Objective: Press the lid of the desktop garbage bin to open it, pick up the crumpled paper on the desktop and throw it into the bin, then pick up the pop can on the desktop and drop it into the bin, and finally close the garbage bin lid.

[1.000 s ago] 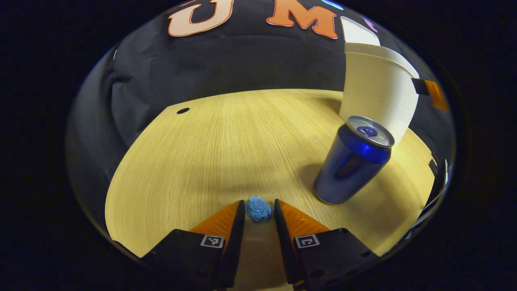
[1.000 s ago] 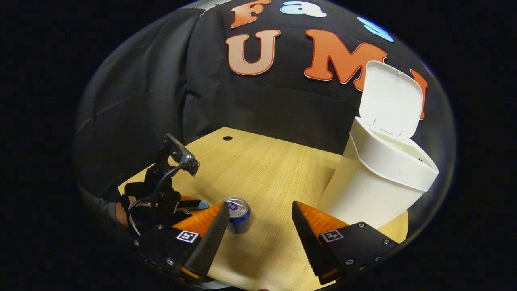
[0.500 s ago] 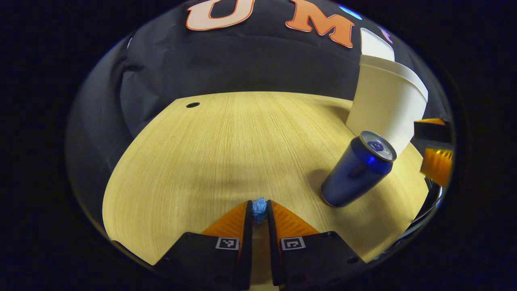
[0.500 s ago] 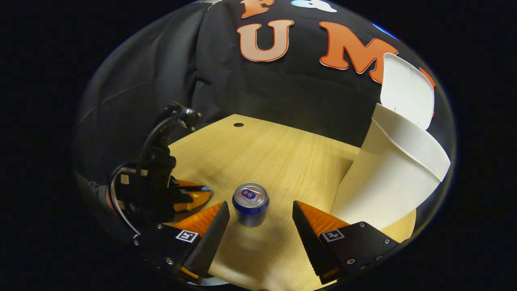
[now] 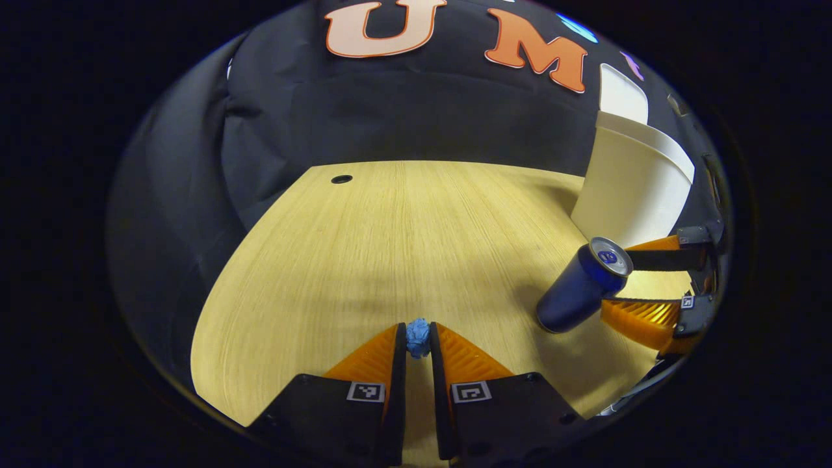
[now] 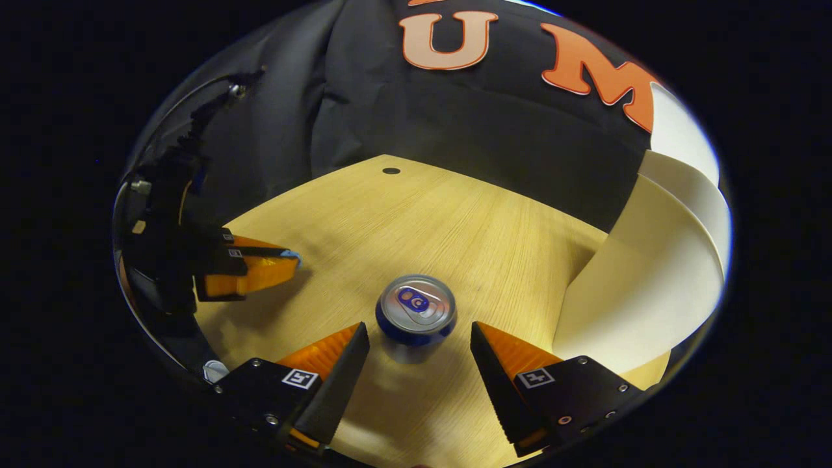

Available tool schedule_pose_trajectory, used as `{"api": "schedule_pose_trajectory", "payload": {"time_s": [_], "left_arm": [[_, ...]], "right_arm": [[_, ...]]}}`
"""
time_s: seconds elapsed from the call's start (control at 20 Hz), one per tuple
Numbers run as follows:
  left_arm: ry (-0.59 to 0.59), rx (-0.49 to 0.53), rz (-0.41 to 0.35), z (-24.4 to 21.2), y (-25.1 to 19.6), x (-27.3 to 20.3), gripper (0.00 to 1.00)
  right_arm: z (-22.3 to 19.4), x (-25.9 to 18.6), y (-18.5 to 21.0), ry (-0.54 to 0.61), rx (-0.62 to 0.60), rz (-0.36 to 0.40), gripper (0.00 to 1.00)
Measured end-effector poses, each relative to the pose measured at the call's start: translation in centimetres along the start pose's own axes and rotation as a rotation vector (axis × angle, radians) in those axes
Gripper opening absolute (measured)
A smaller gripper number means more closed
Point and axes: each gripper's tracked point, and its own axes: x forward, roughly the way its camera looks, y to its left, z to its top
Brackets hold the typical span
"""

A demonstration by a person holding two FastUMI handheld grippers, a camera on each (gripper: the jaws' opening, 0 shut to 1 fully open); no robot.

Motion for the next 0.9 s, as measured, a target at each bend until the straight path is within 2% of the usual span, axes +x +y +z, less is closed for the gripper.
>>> {"api": "schedule_pose_trajectory", "payload": {"time_s": [0.1, 0.3, 0.6, 0.65, 0.9], "left_arm": [[-0.004, 0.003, 0.011, 1.8, 0.1, -2.9, 0.26], [-0.01, 0.006, 0.029, 2.1, 1.3, -4.3, 0.23], [-0.029, 0.02, 0.065, 2.9, 3.1, -5.6, 0.23], [-0.033, 0.017, 0.067, 3.1, 3.3, -5.6, 0.23], [-0.062, 0.038, 0.067, 5.1, 4.0, -5.5, 0.23]], "right_arm": [[-0.7, 1.0, 0.3, 0.023, -0.001, 0.0, 0.96], [-1.3, 2.7, 0.6, 0.052, -0.007, -0.004, 0.96], [-0.9, 3.3, 0.3, 0.058, 0.037, -0.017, 0.88], [-0.7, 3.2, 0.3, 0.057, 0.041, -0.017, 0.84], [-0.2, 2.6, 0.2, 0.037, 0.082, -0.02, 0.81]]}}
